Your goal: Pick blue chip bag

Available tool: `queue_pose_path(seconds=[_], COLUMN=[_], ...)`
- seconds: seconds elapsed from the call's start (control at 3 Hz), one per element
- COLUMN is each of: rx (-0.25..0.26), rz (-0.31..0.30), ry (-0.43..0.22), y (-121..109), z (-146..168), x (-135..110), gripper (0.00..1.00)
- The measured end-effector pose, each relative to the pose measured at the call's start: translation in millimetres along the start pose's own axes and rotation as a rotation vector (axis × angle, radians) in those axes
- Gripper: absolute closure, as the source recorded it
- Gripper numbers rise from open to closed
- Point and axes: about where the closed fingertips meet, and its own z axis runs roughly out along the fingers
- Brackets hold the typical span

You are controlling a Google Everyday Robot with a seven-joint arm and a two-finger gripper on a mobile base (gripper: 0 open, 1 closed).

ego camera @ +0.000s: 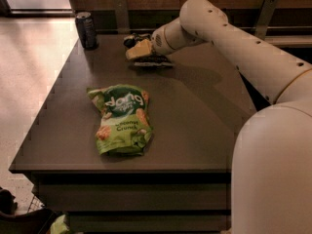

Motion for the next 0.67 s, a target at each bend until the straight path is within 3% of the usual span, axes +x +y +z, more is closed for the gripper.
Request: queue_pose_path(seconds=[0.67], rx=[-0.006], rz=[-0.001], ry=[0.004], y=[2.8], z=[5.8], x=[1.7], gripper=[0.72])
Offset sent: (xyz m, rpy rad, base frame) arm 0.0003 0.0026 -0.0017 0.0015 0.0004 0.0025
